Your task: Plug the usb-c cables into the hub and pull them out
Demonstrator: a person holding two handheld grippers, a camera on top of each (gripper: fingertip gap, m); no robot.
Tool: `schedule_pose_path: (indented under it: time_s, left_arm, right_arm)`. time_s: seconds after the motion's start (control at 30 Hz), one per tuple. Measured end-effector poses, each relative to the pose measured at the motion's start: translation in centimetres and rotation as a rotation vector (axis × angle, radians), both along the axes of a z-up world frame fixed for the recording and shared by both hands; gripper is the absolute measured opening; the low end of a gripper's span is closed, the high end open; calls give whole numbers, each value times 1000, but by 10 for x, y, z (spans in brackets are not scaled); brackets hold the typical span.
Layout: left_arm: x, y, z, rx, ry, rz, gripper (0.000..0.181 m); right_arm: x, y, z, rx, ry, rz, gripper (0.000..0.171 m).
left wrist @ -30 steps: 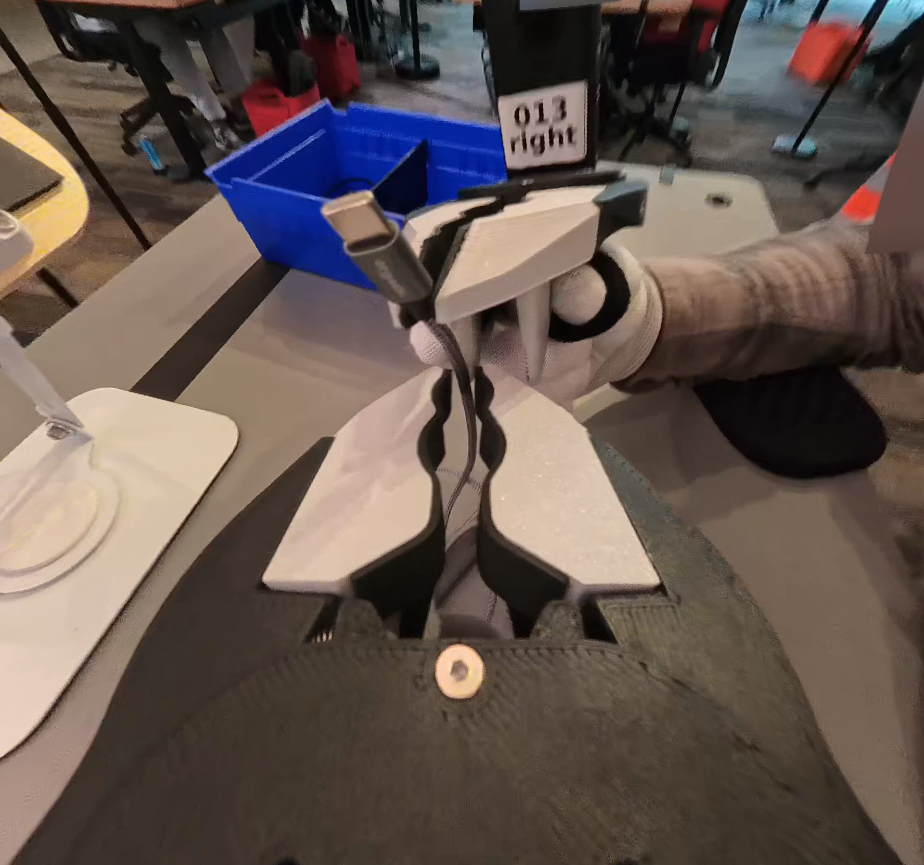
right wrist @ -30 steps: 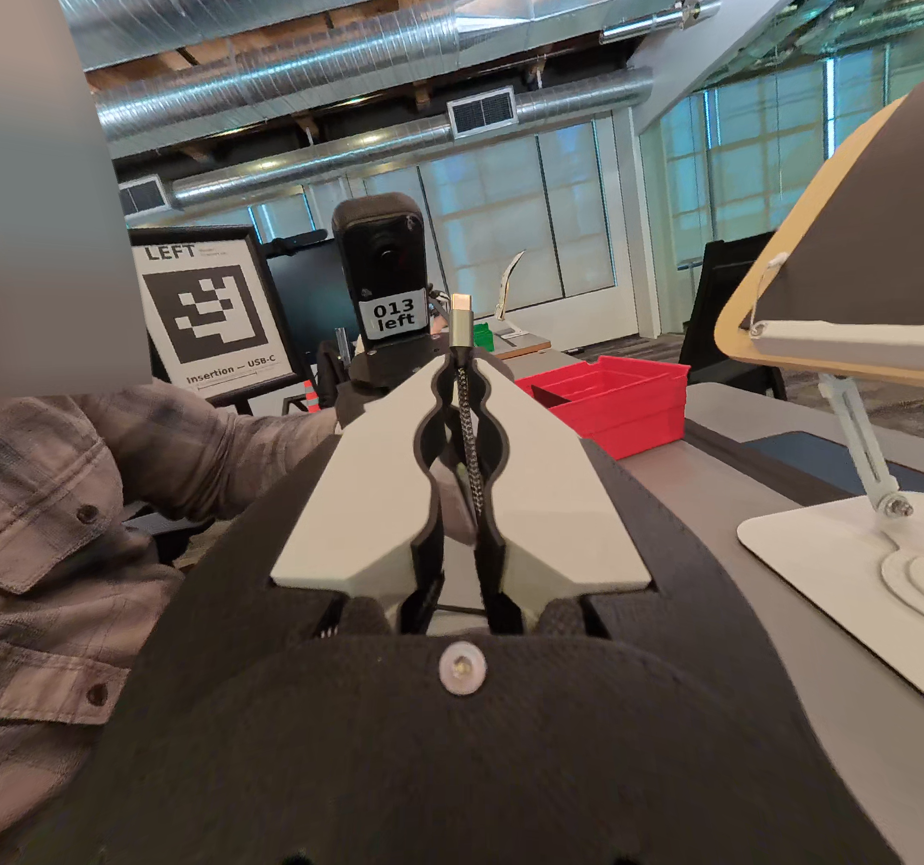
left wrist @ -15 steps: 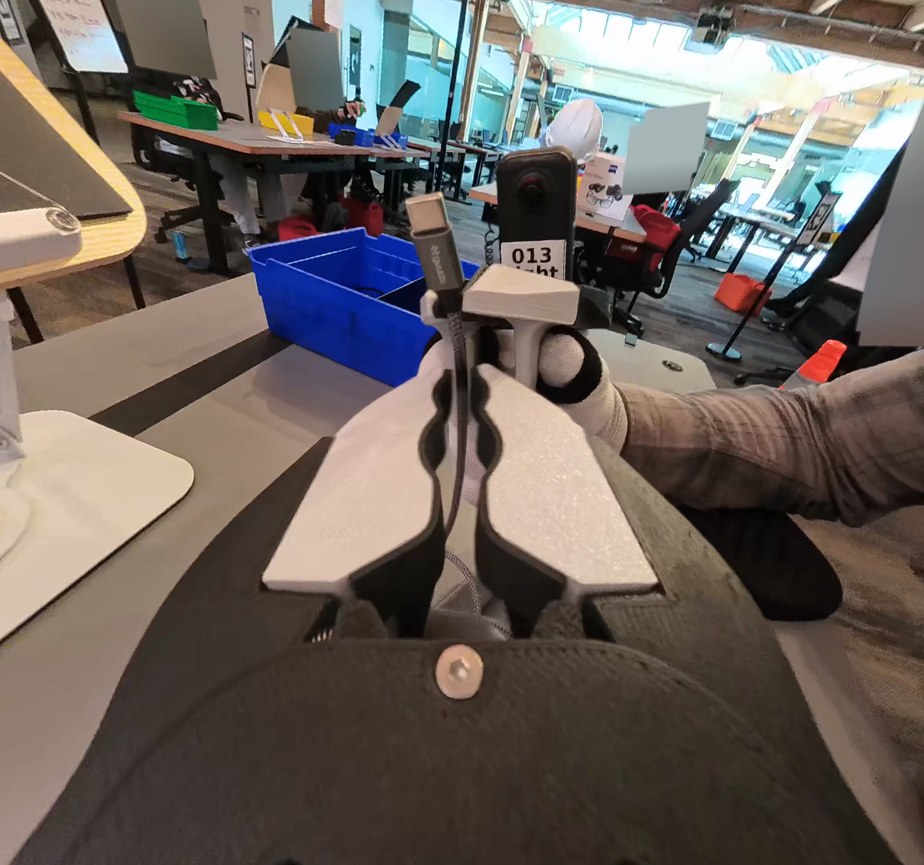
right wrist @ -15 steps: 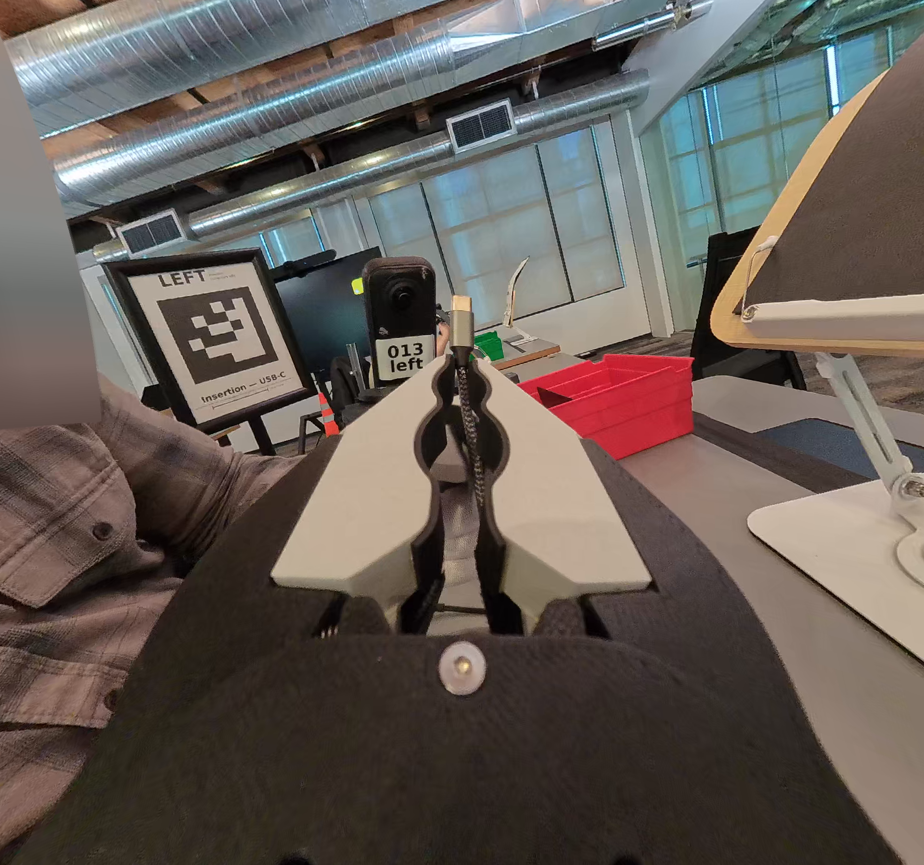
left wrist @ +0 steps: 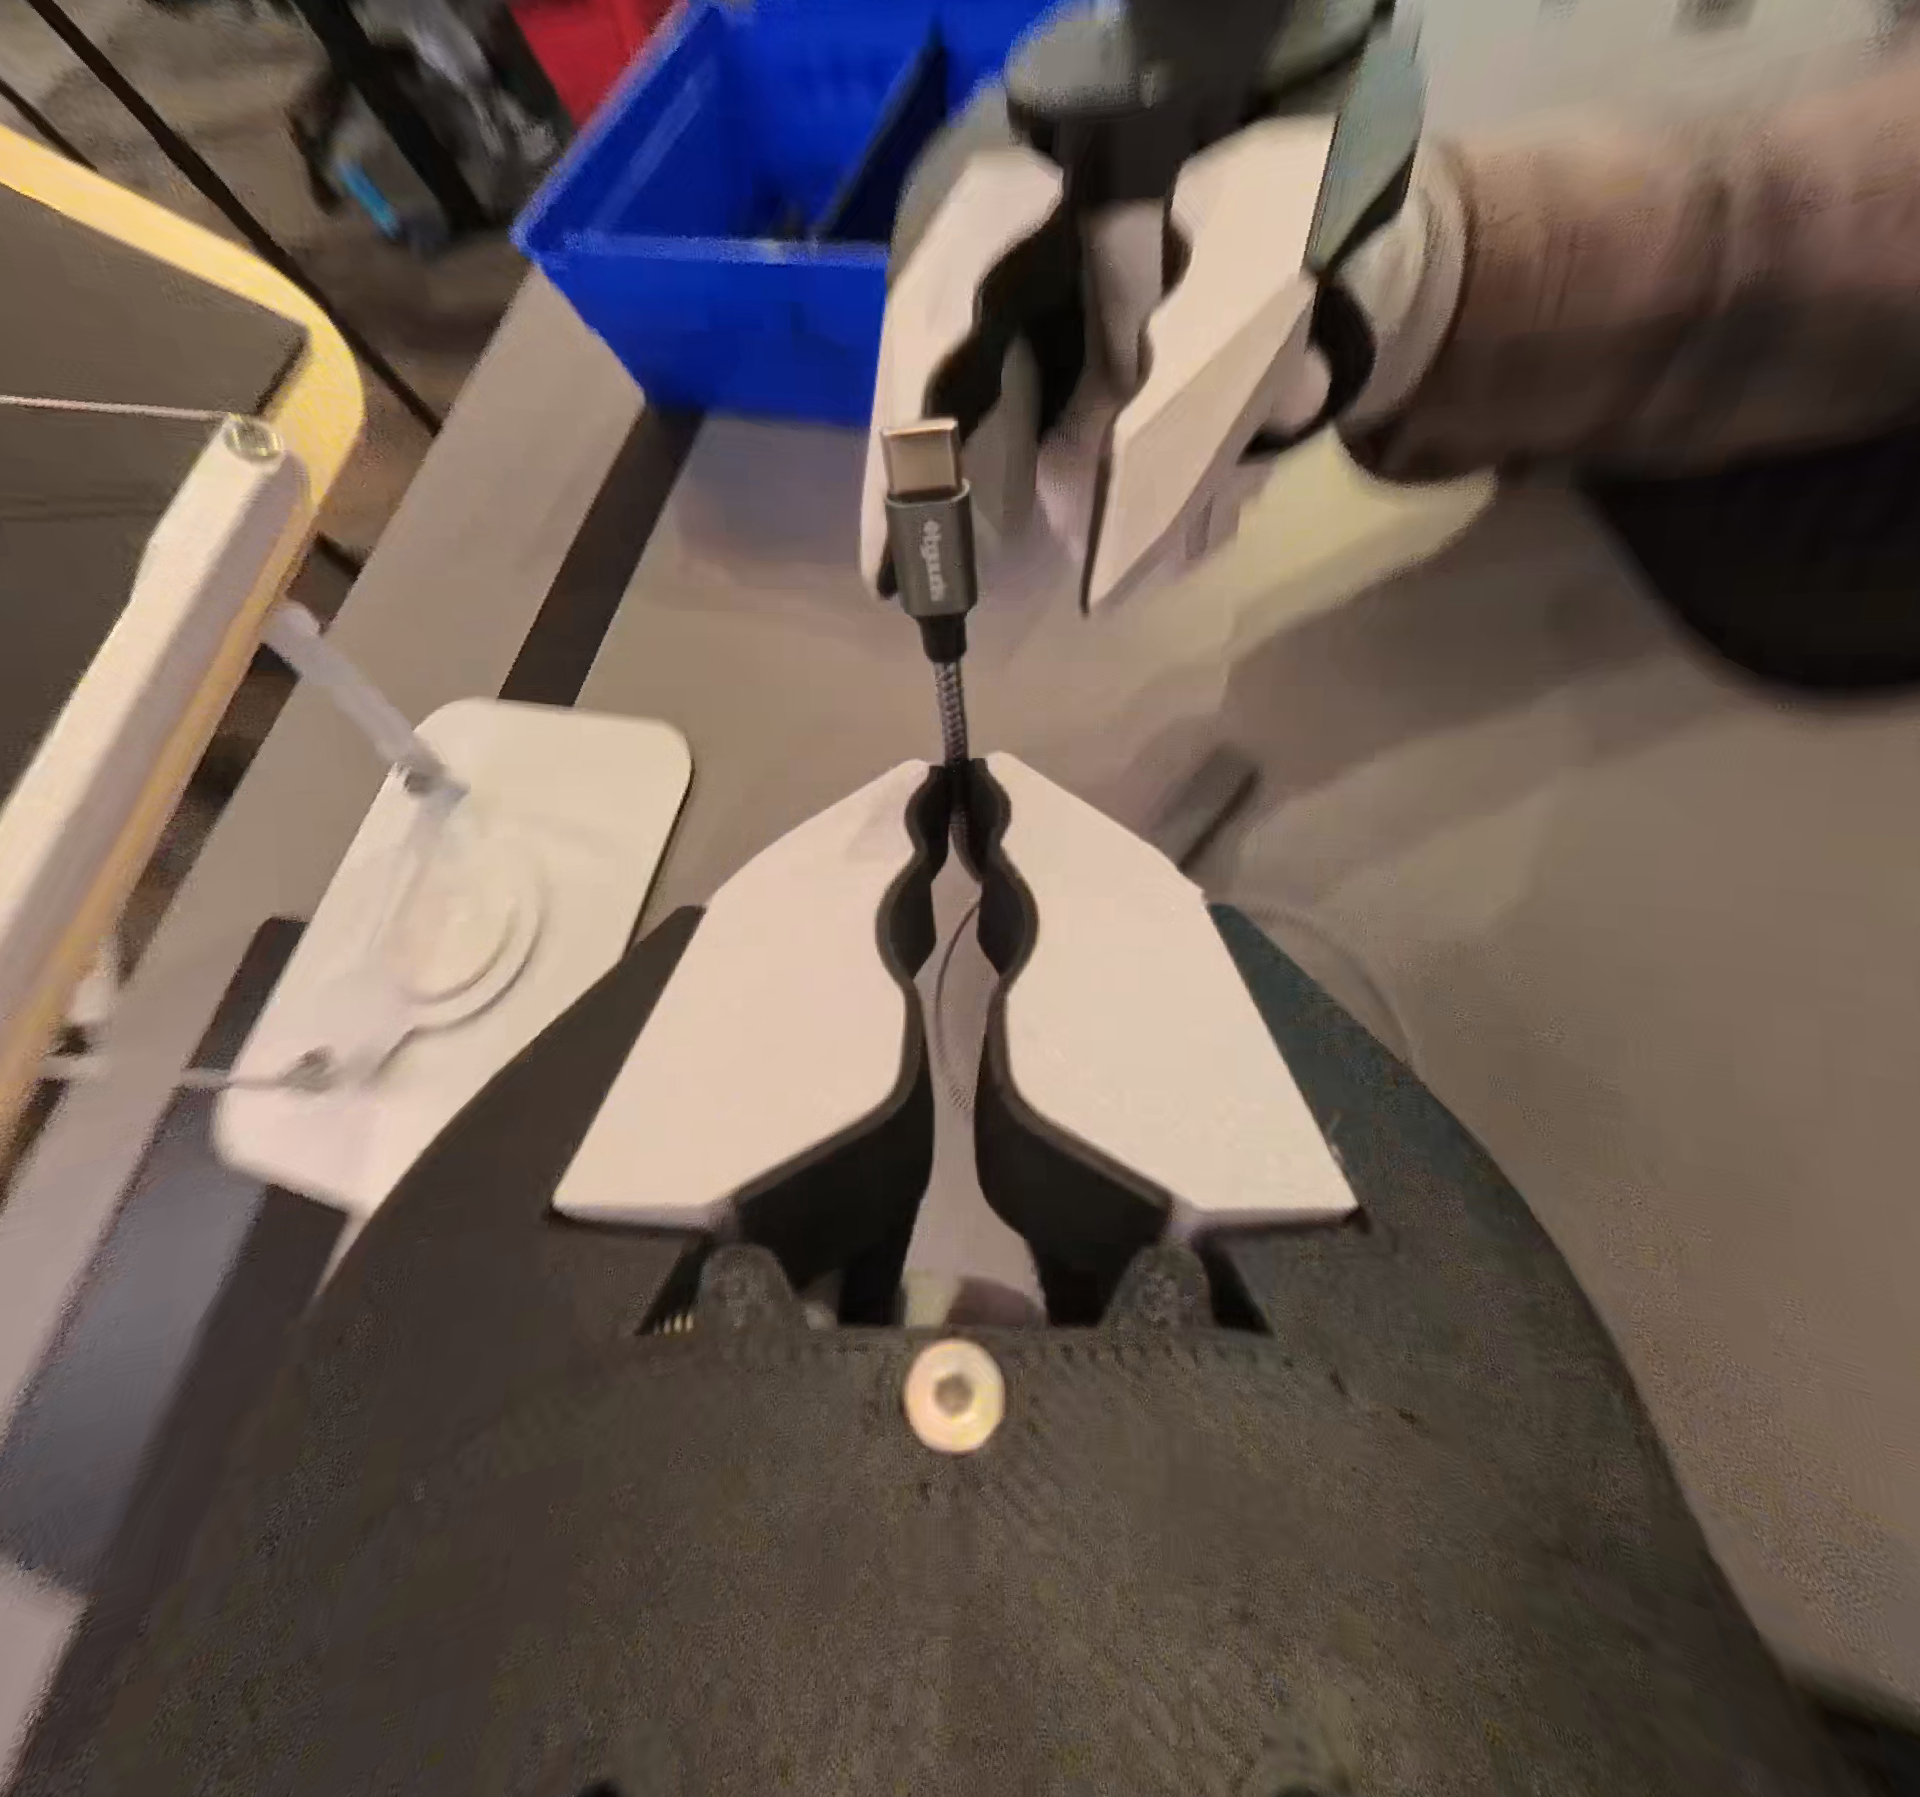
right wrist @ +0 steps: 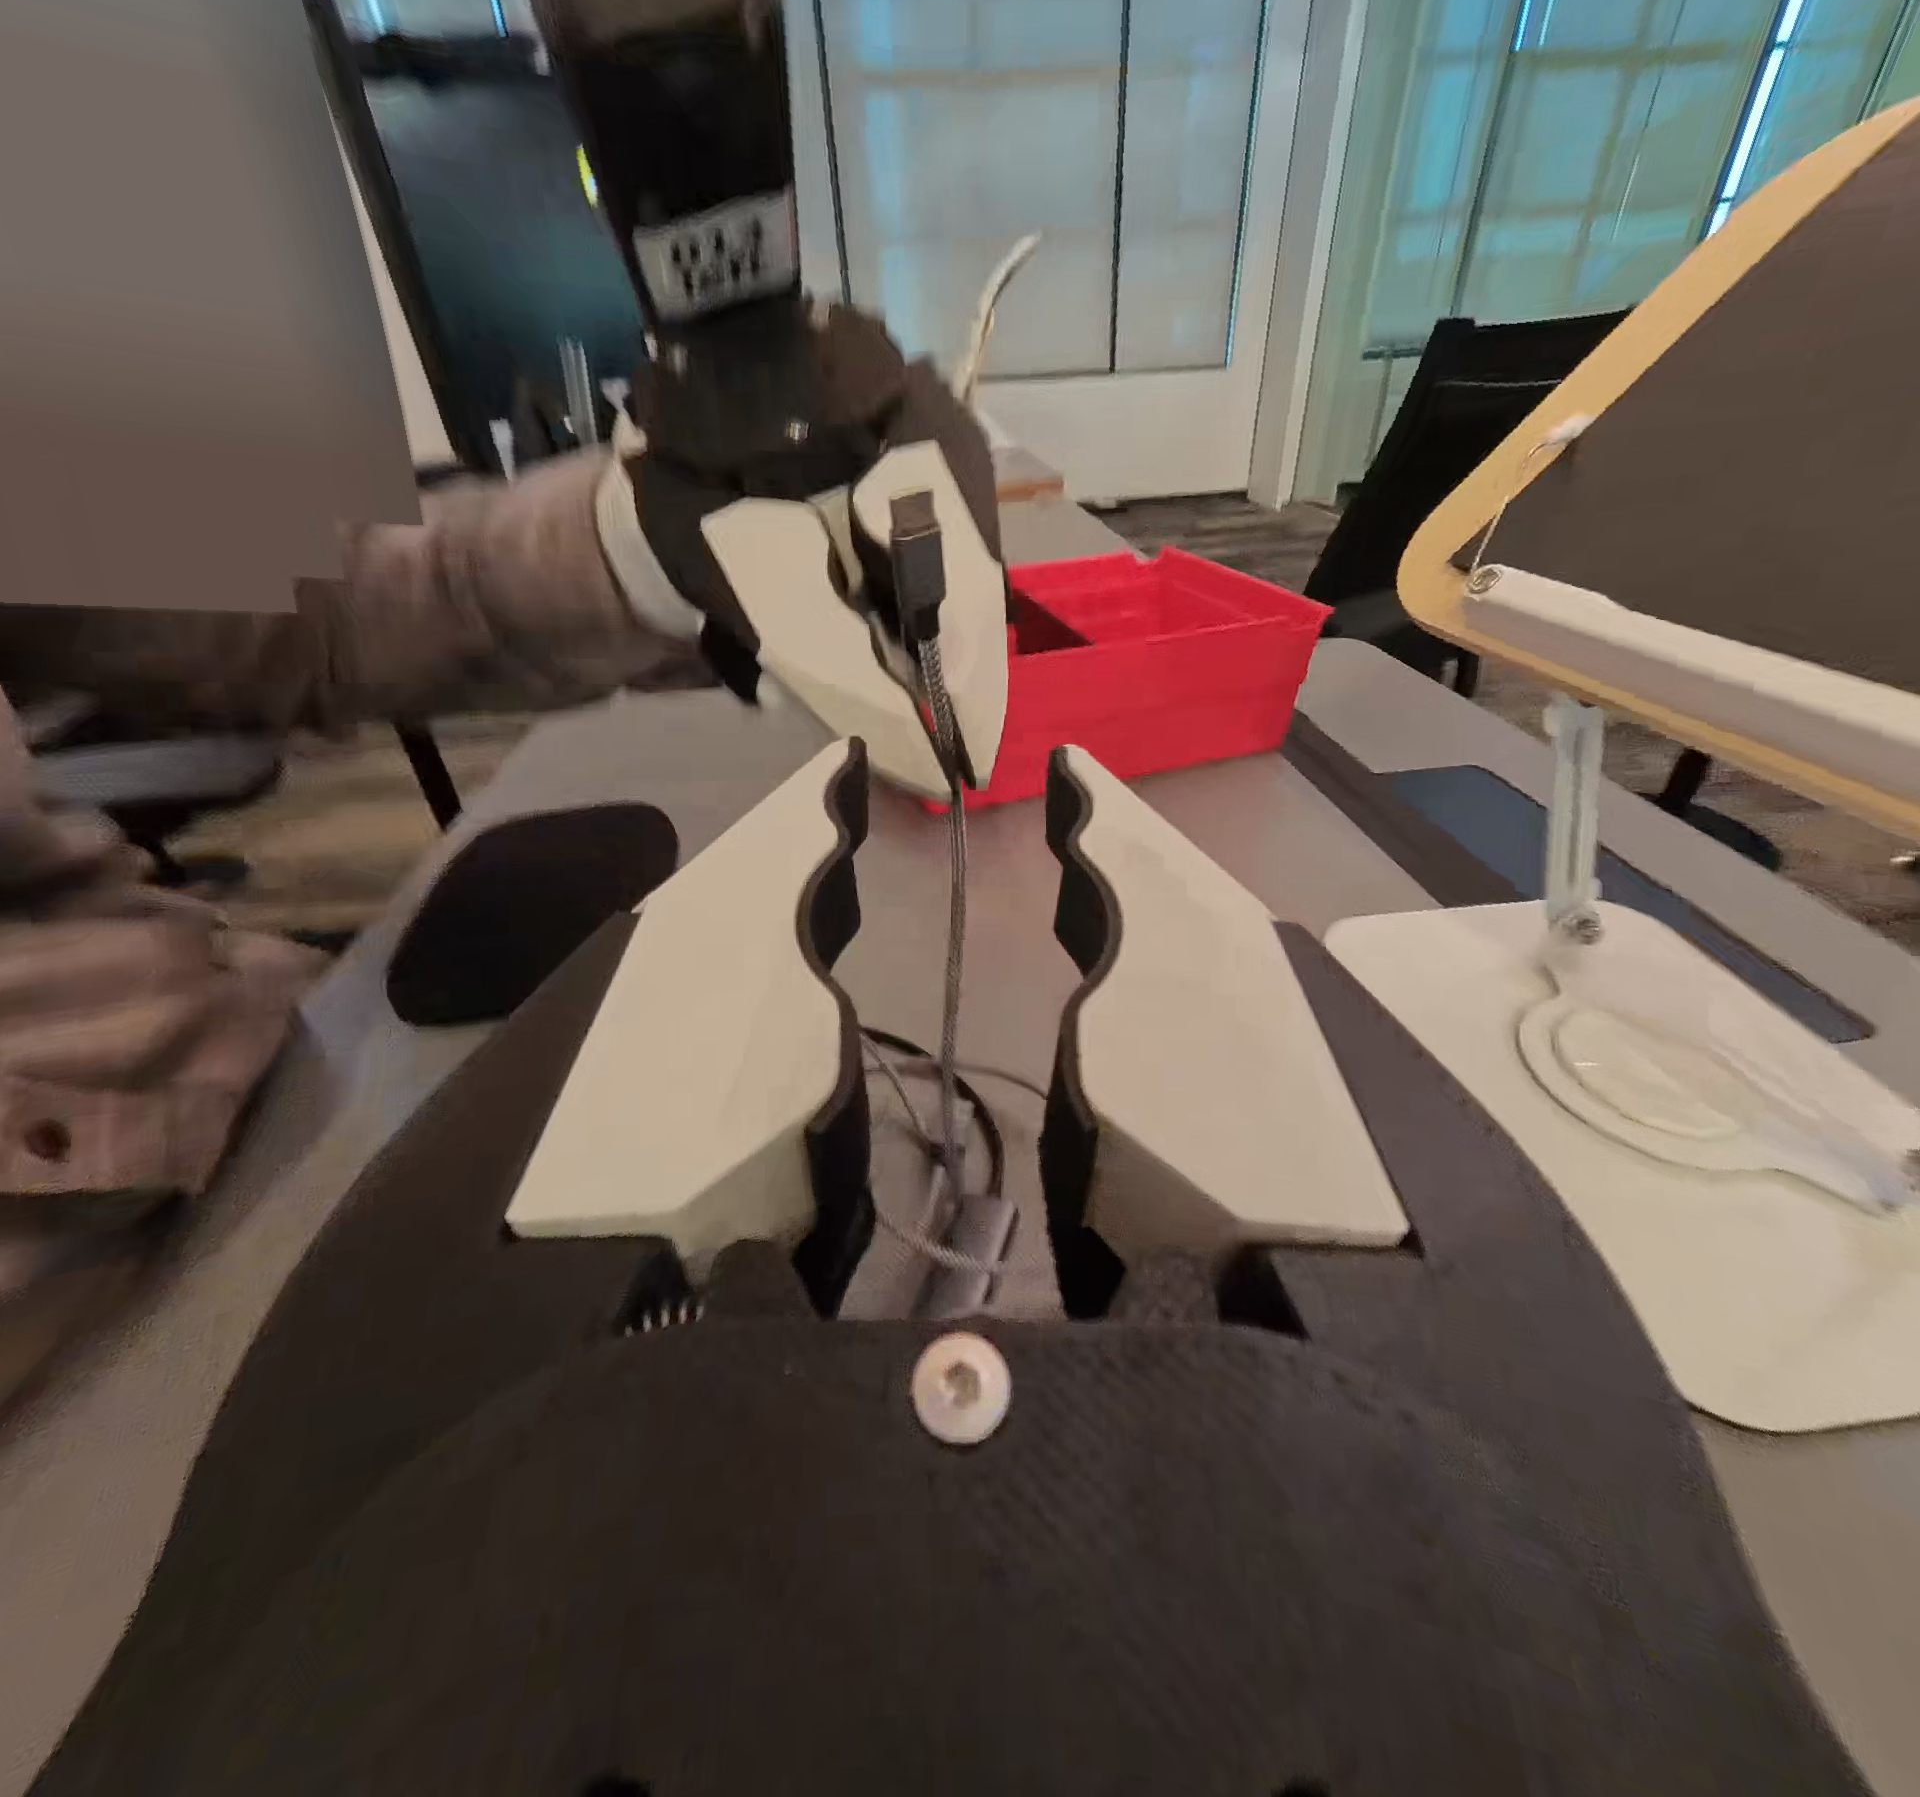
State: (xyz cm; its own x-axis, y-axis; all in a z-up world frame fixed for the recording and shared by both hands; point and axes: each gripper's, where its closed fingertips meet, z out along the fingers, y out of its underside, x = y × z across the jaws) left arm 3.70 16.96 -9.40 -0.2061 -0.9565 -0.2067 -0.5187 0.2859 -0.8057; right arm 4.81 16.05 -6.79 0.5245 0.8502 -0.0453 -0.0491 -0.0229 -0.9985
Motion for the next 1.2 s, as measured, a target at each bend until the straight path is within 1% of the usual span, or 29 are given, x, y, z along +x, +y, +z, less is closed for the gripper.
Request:
schedule_pose_path:
  time_s: [0.1,0.2,0.3,0.37,0.5,0.63,0.7,0.8,0.87,0.93,1.0,1.07,1.1,1.17,1.2]
  left_arm:
    - [-21,17,-6,212,245,-22,4]
    - [-39,21,-18,308,482,-78,4]
    - [-52,19,-30,333,659,-147,4]
    - [-55,14,-36,326,730,-199,4]
    - [-52,11,-42,338,803,-219,4]
    - [-54,6,-48,323,854,-257,4]
    - [-53,7,-48,337,851,-262,4]
    - [-50,8,-46,314,821,-255,4]
    - [-45,10,-43,305,774,-242,4]
    - [-40,9,-37,254,707,-214,5]
    - [-30,6,-27,171,569,-187,21]
    - [-22,-1,-15,30,412,-171,36]
    - [-15,-4,-6,-38,295,-160,39]
    - [-7,-7,5,-198,120,-114,34]
    - [-2,-9,11,-251,15,-106,33]
  right_arm:
    - [-5,-4,0,55,-118,-24,30]
    - [-13,-6,-6,107,-254,-48,30]
    - [-21,-6,-21,163,-387,-65,29]
    - [-27,-6,-29,157,-414,-55,29]
    - [-39,-8,-40,135,-395,-5,24]
    - [-41,-6,-44,119,-369,4,7]
    - [-40,-4,-45,115,-368,1,7]
    - [-38,-3,-42,113,-345,-9,7]
    - [-35,-1,-37,87,-268,-2,7]
    - [-30,1,-30,64,-173,4,8]
    - [-24,3,-20,40,-58,17,7]
    - [-18,3,-9,33,49,24,8]
    - [-14,4,-3,38,101,22,7]
    - [-6,3,11,46,215,29,8]
    - [-3,1,16,47,260,40,7]
